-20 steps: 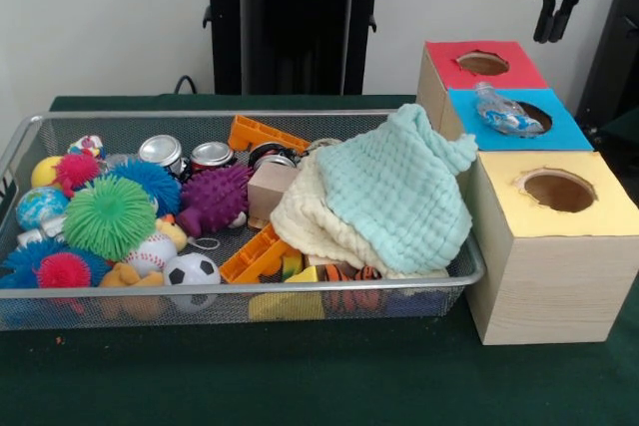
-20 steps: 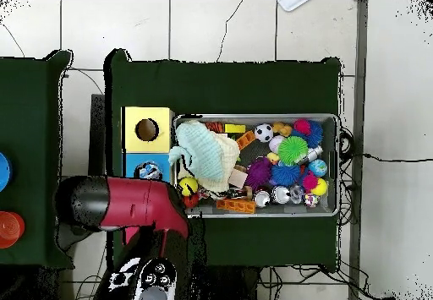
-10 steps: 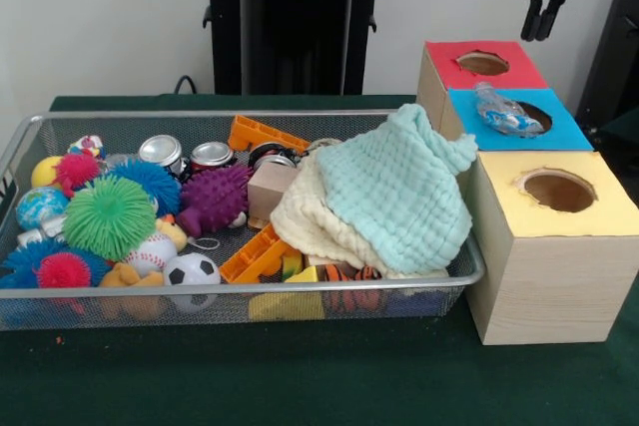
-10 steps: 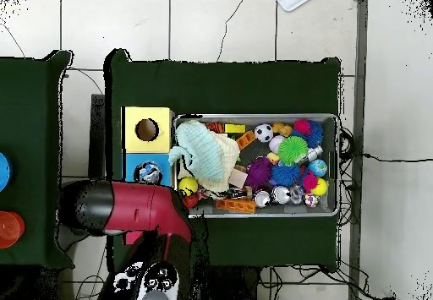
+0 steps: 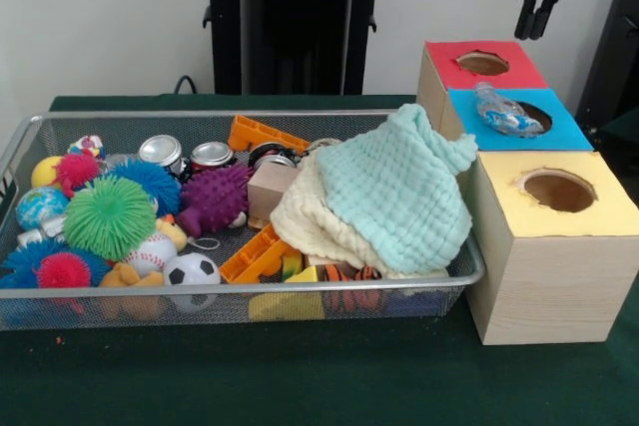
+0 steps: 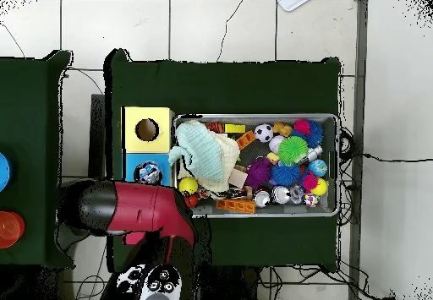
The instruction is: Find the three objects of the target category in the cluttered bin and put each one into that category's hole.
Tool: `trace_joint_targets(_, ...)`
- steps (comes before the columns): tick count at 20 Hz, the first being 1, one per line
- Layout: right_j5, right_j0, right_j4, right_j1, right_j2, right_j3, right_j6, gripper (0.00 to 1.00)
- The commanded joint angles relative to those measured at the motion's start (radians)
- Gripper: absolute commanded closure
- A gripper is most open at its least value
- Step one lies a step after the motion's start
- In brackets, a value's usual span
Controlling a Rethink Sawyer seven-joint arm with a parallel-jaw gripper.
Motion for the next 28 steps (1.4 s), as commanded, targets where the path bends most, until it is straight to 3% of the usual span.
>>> trace_joint_targets(1,-0.031,-0.023,-0.004,0.010,0.008,0.003,0.241,1.00)
trace_joint_targets(9,-0.097,-0.042,0.002,0.062,0.027,-0.015,0.226,1.00)
trace_joint_targets(14,-0.271,-0.082,0.016,0.180,0.080,-0.027,0.209,1.00)
trace_joint_targets(20,-0.343,-0.097,0.028,0.288,0.105,-0.074,0.209,1.00)
trace_joint_targets(25,-0.422,-0.173,0.099,0.457,0.226,-0.125,0.178,1.00)
trace_joint_targets(28,-0.397,-0.183,0.132,0.532,0.248,-0.187,0.185,1.00)
